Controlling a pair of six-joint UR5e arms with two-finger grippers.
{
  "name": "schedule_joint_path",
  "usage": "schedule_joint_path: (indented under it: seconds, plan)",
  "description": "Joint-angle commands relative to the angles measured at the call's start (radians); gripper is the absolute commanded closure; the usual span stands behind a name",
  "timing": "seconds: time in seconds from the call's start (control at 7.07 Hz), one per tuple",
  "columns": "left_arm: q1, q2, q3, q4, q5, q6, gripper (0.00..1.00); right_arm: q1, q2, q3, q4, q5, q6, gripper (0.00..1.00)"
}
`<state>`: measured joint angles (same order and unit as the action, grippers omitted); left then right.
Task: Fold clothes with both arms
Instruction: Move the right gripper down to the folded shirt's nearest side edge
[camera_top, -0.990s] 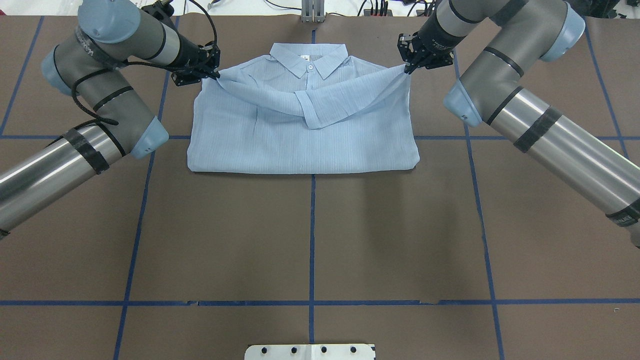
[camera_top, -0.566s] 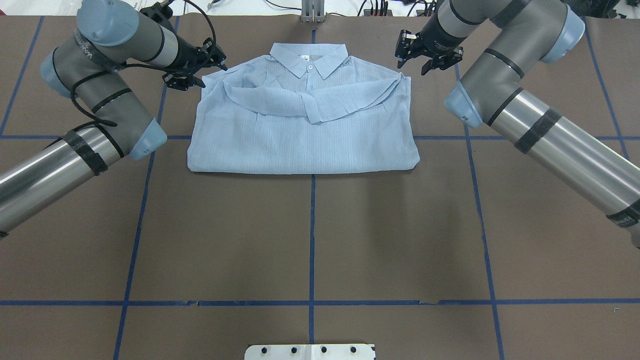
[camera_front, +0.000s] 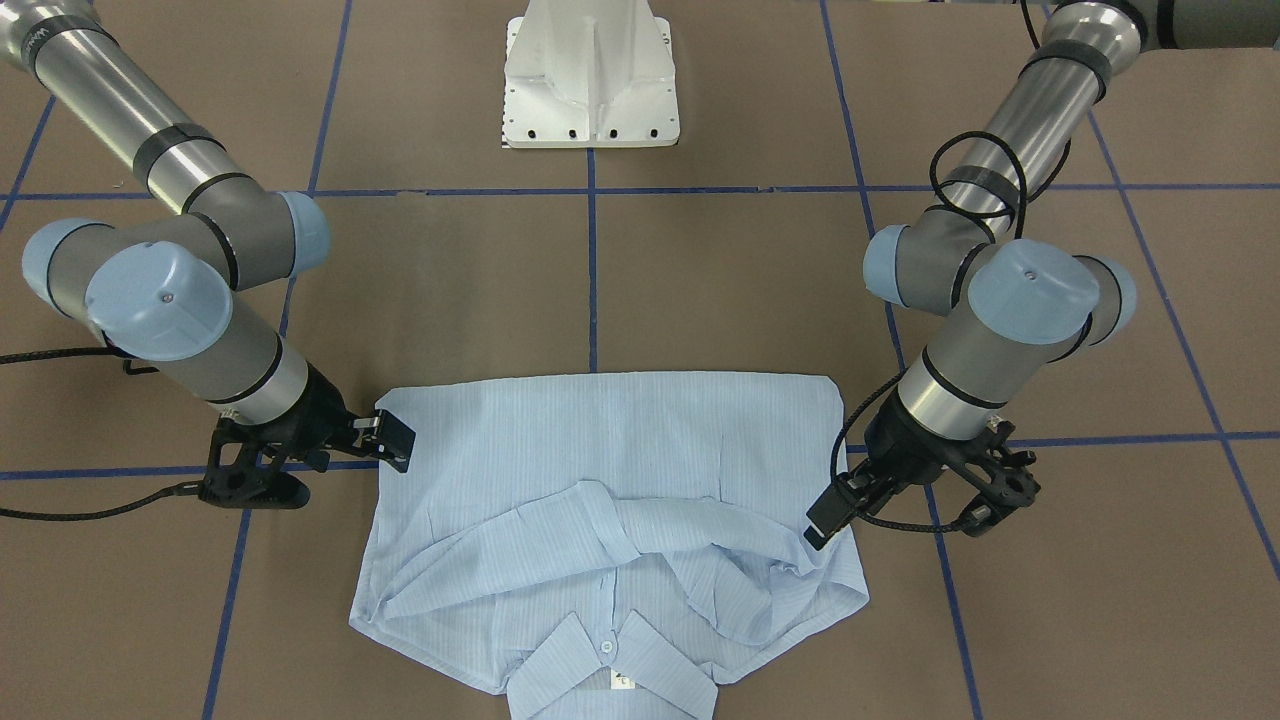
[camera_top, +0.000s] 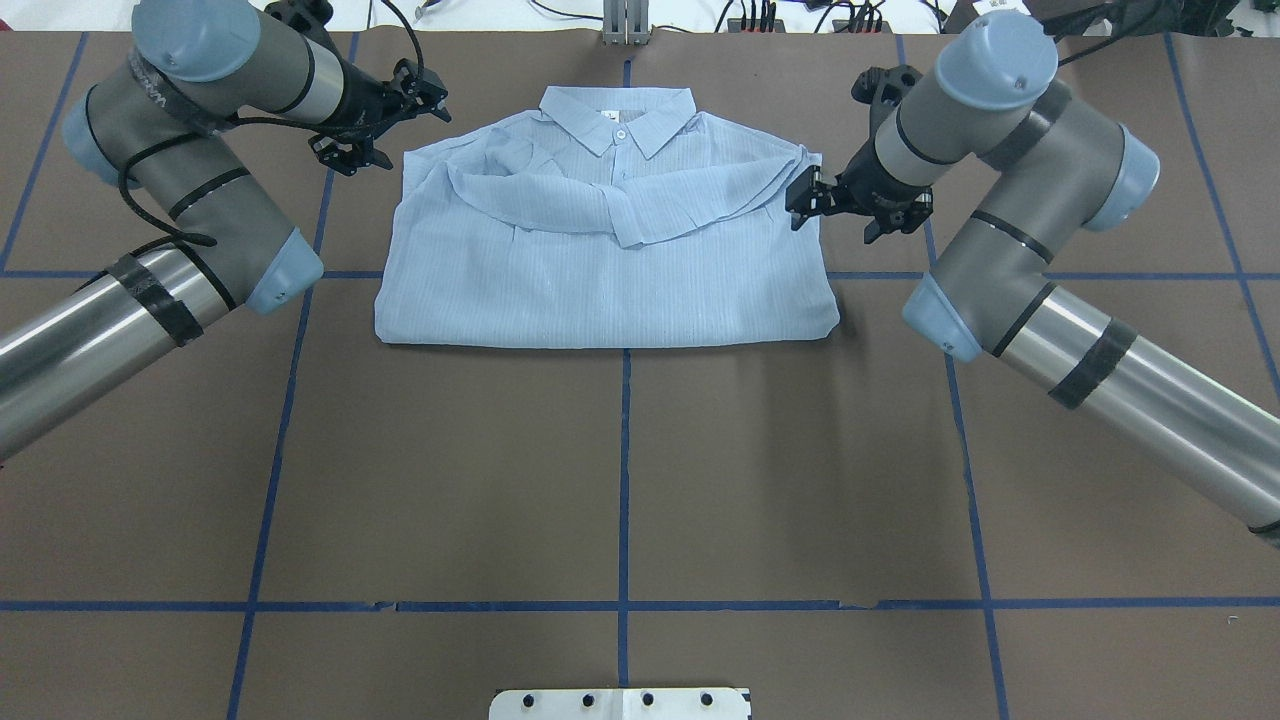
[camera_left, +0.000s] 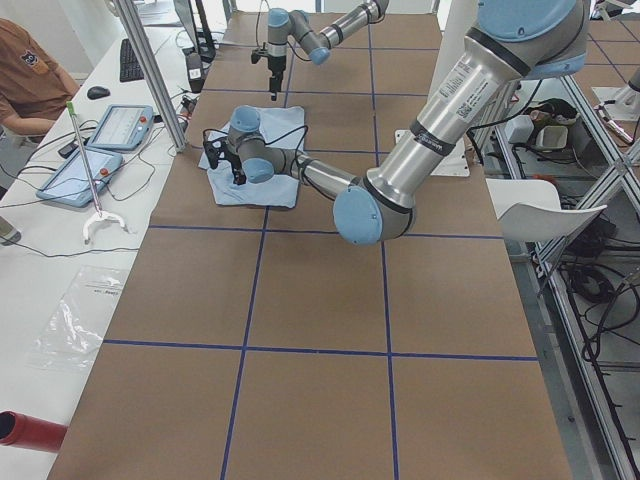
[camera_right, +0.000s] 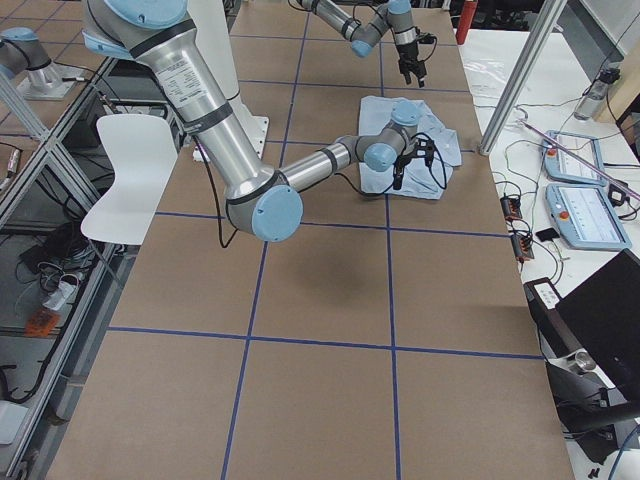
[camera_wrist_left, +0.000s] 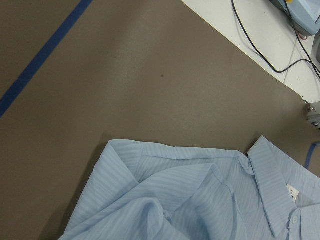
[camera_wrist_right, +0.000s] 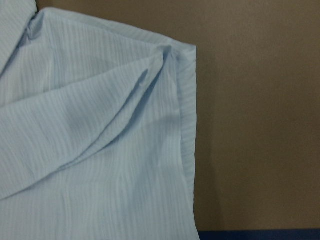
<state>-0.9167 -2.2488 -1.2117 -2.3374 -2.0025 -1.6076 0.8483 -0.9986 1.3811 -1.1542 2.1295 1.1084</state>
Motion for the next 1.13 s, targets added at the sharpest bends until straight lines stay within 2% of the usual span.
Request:
schedule_joint_path:
  seconds: [0.0, 0.14, 0.28, 0.42, 0.99]
  plan:
    - [-0.001, 0.028, -0.043, 0.001, -0.005, -0.002, 0.0, -0.057, -0.037, 0.018, -0.002, -0.034, -0.001, 0.21]
    - [-0.001, 0.028, -0.043, 0.0, -0.005, 0.0, 0.0, -0.066, -0.041, 0.018, -0.002, -0.036, -0.002, 0.3]
    - [-0.001, 0.028, -0.043, 0.0, -0.005, 0.0, 0.0, -0.071, -0.041, 0.018, -0.002, -0.034, -0.002, 0.33]
    - [-0.001, 0.028, -0.043, -0.002, -0.005, 0.0, 0.0, -0.072, -0.041, 0.019, -0.002, -0.031, -0.002, 0.45]
    - [0.001, 0.029, -0.043, -0.002, -0.002, 0.0, 0.0, -0.09, -0.054, 0.021, -0.002, -0.036, -0.002, 0.45]
